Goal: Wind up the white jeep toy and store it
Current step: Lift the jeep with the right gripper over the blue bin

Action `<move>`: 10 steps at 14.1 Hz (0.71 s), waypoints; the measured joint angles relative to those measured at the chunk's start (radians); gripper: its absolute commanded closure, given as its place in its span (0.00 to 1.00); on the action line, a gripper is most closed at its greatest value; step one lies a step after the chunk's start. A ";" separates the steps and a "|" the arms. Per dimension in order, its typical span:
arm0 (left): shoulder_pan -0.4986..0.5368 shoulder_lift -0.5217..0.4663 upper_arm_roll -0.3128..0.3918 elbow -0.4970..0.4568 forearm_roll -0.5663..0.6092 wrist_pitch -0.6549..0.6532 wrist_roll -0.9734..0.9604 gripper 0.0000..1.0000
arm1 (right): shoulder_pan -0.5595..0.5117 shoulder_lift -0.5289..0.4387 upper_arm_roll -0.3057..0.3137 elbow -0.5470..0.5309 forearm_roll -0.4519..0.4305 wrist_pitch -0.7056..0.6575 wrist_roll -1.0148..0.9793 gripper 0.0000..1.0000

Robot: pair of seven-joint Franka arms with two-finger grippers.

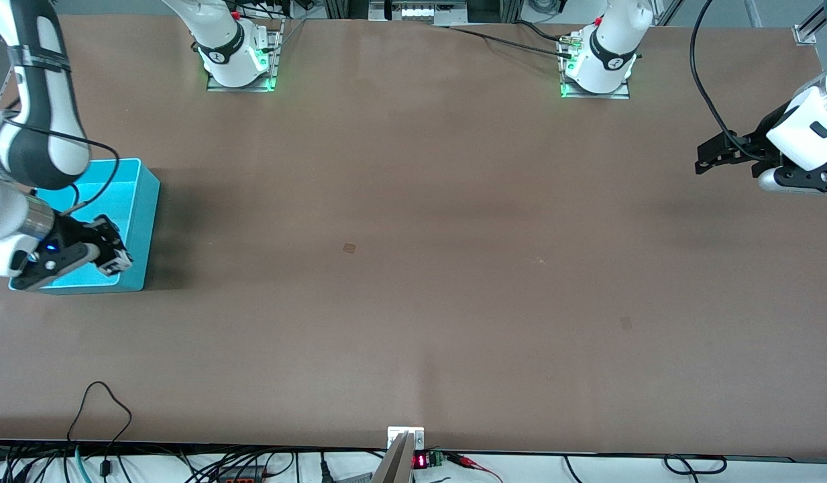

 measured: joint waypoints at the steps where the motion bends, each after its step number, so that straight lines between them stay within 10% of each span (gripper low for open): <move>1: 0.000 0.000 0.000 0.000 0.000 0.000 0.000 0.00 | -0.003 0.000 -0.022 -0.007 0.000 -0.015 0.031 1.00; 10: -0.004 -0.001 -0.001 0.001 0.000 -0.009 0.000 0.00 | -0.141 0.025 -0.077 -0.126 0.000 0.059 0.086 1.00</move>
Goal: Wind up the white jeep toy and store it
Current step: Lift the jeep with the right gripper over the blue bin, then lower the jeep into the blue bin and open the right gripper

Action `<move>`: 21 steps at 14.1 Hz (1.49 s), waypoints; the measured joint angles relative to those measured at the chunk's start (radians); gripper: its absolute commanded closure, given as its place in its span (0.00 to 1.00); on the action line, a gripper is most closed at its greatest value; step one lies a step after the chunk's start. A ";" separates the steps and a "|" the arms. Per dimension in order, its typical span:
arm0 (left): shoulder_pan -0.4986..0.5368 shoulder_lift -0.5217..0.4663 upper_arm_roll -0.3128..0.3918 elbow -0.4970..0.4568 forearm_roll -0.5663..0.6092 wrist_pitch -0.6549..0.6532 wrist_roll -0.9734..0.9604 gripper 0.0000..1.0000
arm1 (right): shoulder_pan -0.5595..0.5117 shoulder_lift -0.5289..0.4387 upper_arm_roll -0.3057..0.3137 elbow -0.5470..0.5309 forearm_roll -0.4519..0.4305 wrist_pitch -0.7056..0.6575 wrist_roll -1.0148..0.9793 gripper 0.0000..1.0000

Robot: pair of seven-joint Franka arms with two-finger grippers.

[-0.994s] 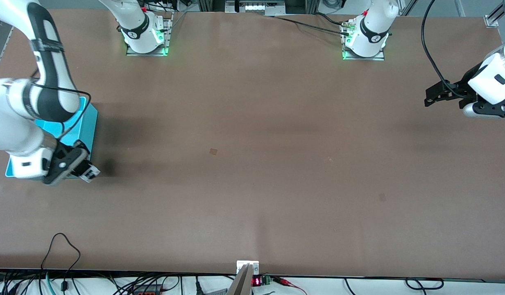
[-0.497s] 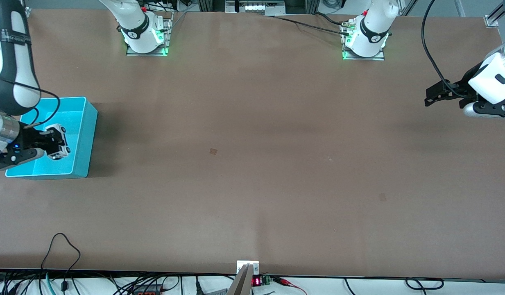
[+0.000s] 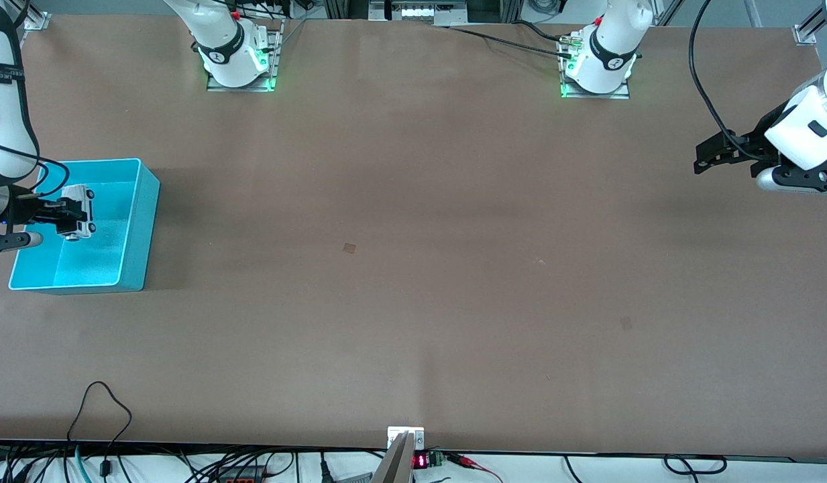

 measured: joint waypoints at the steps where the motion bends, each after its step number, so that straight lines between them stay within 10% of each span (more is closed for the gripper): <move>1: 0.000 -0.001 0.000 0.001 0.000 -0.004 0.000 0.00 | -0.006 0.009 0.000 -0.019 0.000 0.035 0.002 1.00; 14: -0.001 -0.002 0.000 0.013 0.000 -0.014 0.000 0.00 | -0.051 0.036 0.000 -0.274 0.004 0.372 0.043 1.00; 17: -0.001 -0.002 0.000 0.013 0.000 -0.016 0.000 0.00 | -0.058 0.049 0.000 -0.276 0.005 0.384 0.046 0.72; 21: -0.001 -0.002 0.000 0.014 0.000 -0.019 0.000 0.00 | -0.064 0.051 0.001 -0.276 0.005 0.386 0.046 0.04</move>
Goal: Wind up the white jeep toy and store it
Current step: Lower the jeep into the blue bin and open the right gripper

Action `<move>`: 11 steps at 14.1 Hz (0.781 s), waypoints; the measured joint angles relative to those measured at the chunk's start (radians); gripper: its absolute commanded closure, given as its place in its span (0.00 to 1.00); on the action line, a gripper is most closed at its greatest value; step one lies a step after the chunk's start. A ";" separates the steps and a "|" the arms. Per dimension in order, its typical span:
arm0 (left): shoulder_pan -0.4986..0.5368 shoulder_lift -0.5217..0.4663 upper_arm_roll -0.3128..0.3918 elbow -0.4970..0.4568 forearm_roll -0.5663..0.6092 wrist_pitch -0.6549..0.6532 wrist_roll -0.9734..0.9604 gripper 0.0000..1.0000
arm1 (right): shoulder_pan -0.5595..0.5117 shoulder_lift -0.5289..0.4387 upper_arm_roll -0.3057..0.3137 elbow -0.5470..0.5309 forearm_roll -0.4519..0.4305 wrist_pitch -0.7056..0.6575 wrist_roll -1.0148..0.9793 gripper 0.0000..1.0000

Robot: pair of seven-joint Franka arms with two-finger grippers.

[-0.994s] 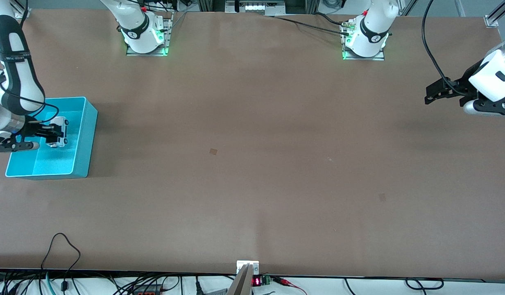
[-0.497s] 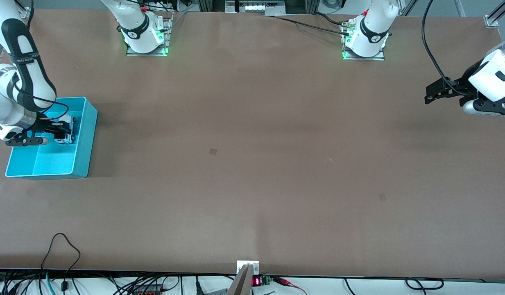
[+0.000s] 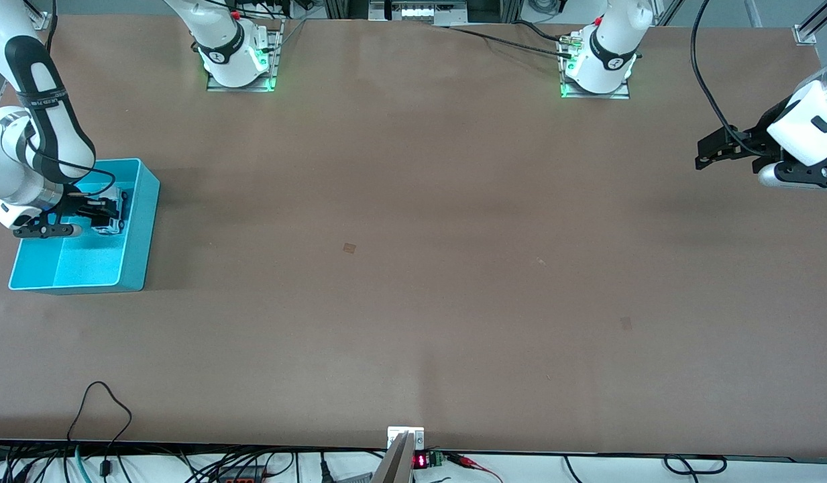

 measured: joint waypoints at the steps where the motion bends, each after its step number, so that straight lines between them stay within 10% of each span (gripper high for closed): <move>1: 0.000 0.000 0.000 0.000 0.000 0.000 0.000 0.00 | 0.000 0.000 0.000 0.001 0.000 0.001 0.000 0.00; 11: 0.001 0.000 0.000 0.001 0.000 -0.005 0.000 0.00 | 0.046 -0.066 0.024 0.187 0.000 -0.238 -0.001 0.00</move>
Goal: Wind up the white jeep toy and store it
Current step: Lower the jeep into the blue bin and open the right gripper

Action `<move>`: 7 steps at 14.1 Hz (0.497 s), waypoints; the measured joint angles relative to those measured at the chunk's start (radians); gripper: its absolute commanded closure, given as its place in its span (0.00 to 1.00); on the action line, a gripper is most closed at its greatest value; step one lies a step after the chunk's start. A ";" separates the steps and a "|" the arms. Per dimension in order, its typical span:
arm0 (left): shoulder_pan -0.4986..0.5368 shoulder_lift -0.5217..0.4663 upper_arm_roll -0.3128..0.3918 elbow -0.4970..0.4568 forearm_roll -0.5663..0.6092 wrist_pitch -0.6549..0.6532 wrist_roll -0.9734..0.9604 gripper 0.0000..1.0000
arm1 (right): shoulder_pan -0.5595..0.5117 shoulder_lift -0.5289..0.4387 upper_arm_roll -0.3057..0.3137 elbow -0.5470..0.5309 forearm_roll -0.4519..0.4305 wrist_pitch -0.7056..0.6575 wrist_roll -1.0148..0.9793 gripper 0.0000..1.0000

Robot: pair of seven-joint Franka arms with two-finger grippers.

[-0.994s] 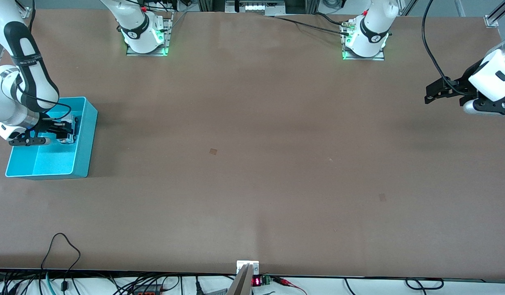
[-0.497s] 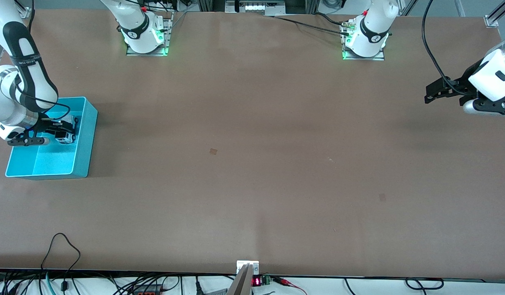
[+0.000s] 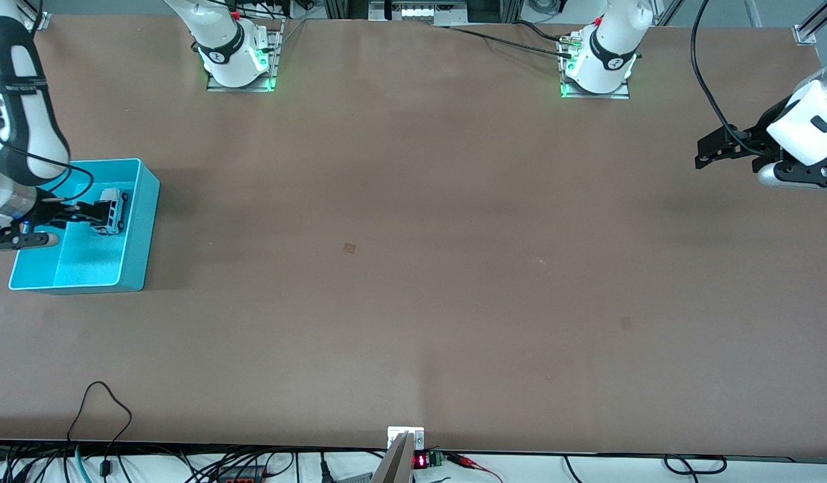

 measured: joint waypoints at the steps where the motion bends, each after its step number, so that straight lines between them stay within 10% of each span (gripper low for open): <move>1: 0.001 0.000 0.000 0.000 0.000 0.000 0.000 0.00 | 0.012 -0.013 0.001 0.026 0.000 -0.033 -0.001 0.00; 7: -0.001 0.000 -0.001 0.009 0.003 0.000 0.000 0.00 | 0.100 -0.108 0.004 0.084 0.000 -0.100 -0.050 0.00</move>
